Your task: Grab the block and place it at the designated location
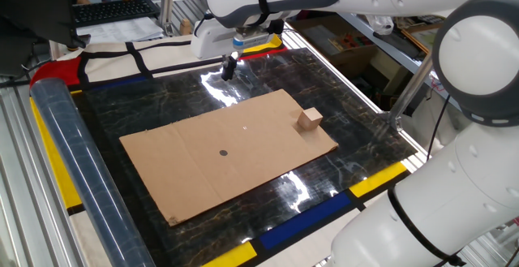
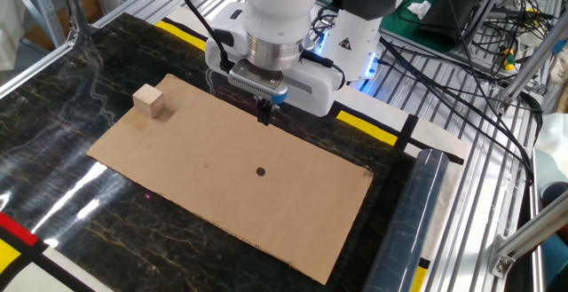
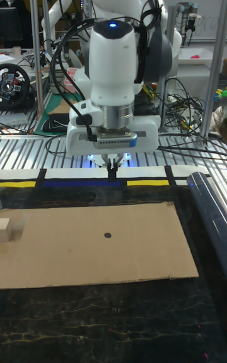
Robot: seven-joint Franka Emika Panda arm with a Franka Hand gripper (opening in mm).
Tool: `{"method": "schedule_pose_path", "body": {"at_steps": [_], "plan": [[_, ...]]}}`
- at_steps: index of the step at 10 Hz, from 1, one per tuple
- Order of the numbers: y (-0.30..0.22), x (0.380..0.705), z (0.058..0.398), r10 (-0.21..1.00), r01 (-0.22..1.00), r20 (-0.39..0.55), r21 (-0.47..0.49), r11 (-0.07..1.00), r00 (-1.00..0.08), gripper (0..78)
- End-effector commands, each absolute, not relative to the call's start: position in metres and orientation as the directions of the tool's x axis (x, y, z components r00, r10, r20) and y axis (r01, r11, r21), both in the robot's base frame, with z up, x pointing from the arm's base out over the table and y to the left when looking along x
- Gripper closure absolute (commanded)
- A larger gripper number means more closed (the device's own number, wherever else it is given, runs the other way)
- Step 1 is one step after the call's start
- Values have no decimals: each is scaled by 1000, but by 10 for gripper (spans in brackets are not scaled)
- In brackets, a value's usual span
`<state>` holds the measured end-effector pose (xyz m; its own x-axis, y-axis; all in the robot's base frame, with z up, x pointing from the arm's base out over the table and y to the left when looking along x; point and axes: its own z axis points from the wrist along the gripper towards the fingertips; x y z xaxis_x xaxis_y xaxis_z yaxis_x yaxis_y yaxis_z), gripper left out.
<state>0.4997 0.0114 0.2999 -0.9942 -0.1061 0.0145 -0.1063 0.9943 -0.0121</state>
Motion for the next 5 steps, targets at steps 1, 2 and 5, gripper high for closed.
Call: {"method": "schedule_pose_path", "body": {"at_steps": [1, 2, 5], "plan": [[10, 508, 282, -159, -159, 36, 4, 987, -987, 776], [6, 509, 278, -166, -166, 33, 6, 986, -986, 776], [3, 510, 275, -170, -170, 35, 5, 985, -985, 776]]}}
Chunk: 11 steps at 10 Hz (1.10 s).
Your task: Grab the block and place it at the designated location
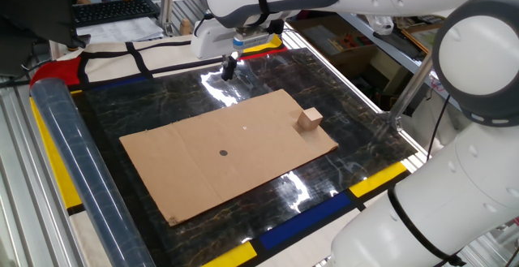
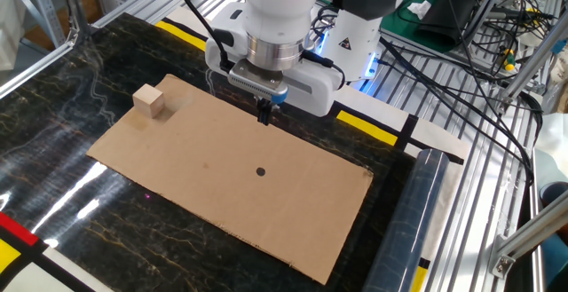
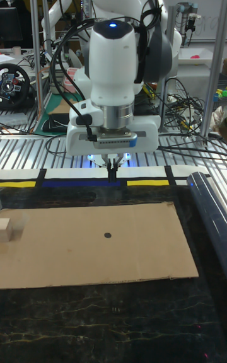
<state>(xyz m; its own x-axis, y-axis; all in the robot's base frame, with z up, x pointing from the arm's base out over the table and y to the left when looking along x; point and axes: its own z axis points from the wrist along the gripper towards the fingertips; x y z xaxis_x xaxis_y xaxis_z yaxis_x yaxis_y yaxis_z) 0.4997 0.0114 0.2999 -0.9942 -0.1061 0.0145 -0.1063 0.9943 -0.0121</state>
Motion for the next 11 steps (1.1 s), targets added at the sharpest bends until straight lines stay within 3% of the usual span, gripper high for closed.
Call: {"method": "schedule_pose_path", "body": {"at_steps": [1, 11], "plan": [[4, 511, 273, -161, -161, 48, -1, 987, -986, 776], [4, 512, 275, -173, -174, 52, -12, 985, -984, 776]]}}
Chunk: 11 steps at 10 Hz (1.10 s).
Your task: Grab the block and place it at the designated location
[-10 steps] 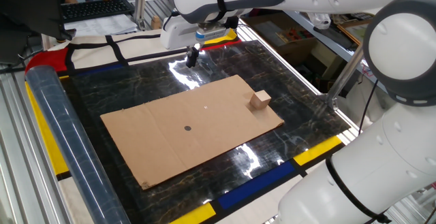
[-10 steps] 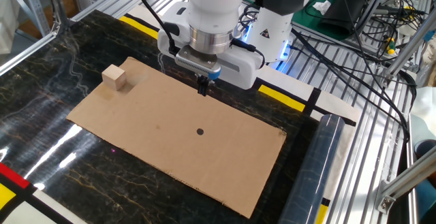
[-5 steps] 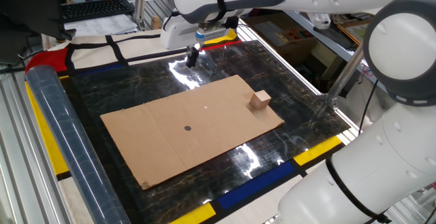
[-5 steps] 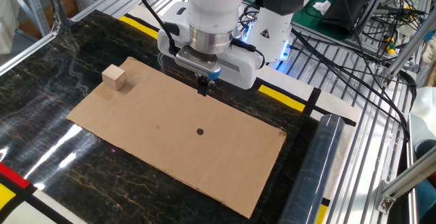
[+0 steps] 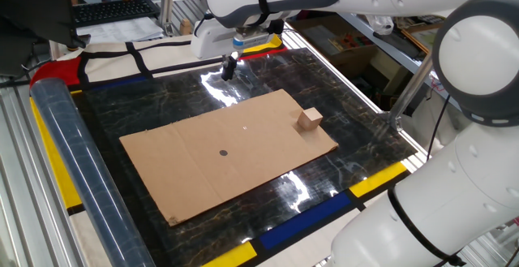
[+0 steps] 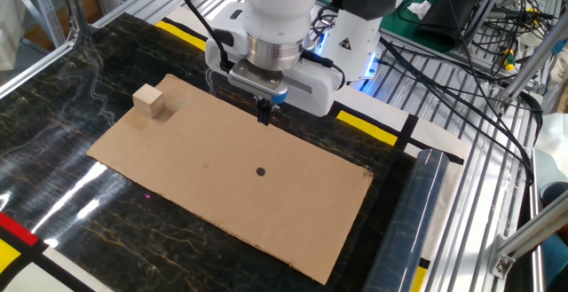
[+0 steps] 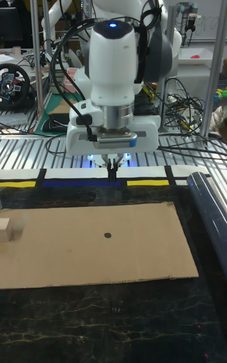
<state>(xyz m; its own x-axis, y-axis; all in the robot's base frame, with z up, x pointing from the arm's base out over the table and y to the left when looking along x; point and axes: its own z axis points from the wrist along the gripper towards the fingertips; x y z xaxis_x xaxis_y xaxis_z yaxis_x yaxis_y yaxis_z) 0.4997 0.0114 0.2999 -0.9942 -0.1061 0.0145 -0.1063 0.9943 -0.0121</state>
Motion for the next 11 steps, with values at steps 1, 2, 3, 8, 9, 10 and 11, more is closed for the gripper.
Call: {"method": "schedule_pose_path", "body": {"at_steps": [1, 2, 3, 8, 9, 10, 11], "plan": [[4, 512, 275, -173, -174, 52, -12, 985, -984, 776], [4, 511, 275, -173, -174, 53, -13, 985, -983, 776], [4, 511, 275, -171, -173, 55, -15, 985, -984, 776], [4, 511, 275, -168, -169, 64, -18, 985, -984, 776], [4, 511, 275, -171, -172, 64, -18, 985, -983, 776], [4, 511, 275, -178, -179, 69, -17, 984, -982, 776], [5, 511, 274, -181, -183, 66, -16, 983, -981, 776]]}}
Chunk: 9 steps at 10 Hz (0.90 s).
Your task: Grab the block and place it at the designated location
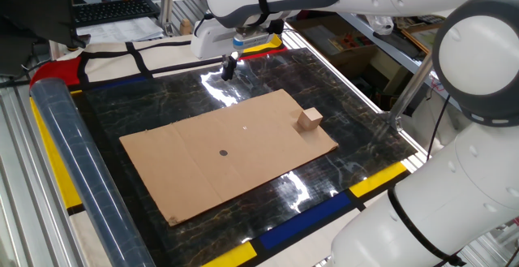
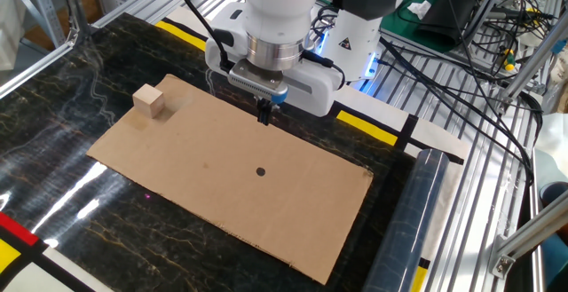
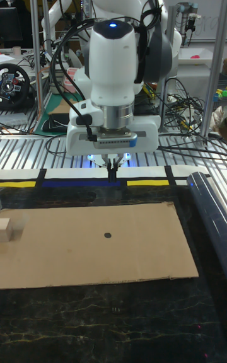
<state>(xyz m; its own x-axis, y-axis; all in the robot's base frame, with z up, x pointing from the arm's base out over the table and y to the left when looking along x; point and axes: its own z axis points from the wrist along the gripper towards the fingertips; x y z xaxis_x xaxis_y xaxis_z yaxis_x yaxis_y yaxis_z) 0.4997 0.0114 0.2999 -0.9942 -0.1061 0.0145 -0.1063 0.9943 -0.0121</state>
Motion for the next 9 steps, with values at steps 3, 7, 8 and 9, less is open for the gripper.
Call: {"method": "schedule_pose_path", "body": {"at_steps": [3, 7, 8, 9], "plan": [[5, 511, 274, -182, -183, 53, -14, 983, -982, 776], [5, 511, 275, -182, -183, 52, -14, 983, -982, 776], [5, 511, 275, -182, -183, 52, -14, 983, -982, 776], [5, 511, 274, -184, -185, 53, -13, 983, -982, 776]]}}
